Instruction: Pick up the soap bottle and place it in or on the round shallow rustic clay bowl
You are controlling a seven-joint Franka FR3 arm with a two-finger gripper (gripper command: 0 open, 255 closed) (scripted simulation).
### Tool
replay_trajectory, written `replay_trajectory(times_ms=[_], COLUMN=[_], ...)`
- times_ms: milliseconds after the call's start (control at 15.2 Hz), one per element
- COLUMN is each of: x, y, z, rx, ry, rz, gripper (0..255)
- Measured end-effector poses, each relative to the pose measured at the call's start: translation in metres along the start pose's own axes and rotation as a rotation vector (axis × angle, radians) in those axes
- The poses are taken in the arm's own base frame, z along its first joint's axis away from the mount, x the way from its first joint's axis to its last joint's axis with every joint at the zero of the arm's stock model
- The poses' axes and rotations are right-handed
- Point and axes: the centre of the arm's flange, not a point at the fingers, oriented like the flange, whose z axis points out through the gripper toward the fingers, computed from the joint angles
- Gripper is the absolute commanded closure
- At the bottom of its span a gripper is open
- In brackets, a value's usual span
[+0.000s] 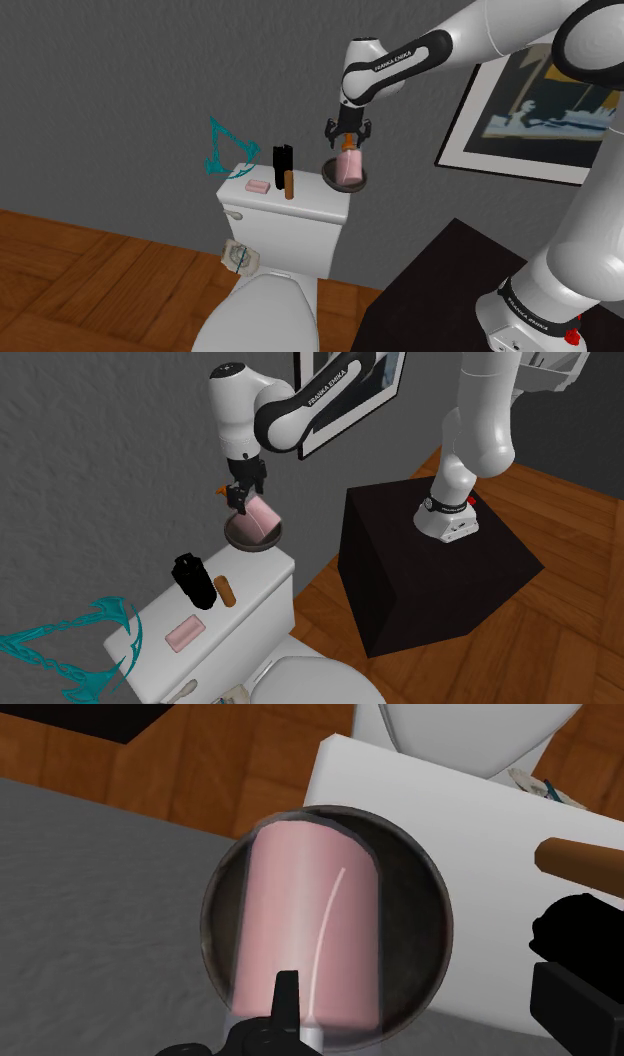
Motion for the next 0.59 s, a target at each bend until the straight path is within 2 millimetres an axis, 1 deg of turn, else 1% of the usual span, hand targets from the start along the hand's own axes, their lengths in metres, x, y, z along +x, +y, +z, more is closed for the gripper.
replay_trajectory(times_ms=[66, 132, 198, 594], x=[-0.002, 0.000, 0.000, -0.001], y=[0.000, -0.001, -0.001, 0.000], z=[-0.012, -0.025, -0.031, -0.035], rx=[0.000, 0.000, 0.000, 0.000], ry=[0.000, 0.001, 0.001, 0.000], rz=[0.000, 0.000, 0.000, 0.000], gripper=[0, 0, 0, 0])
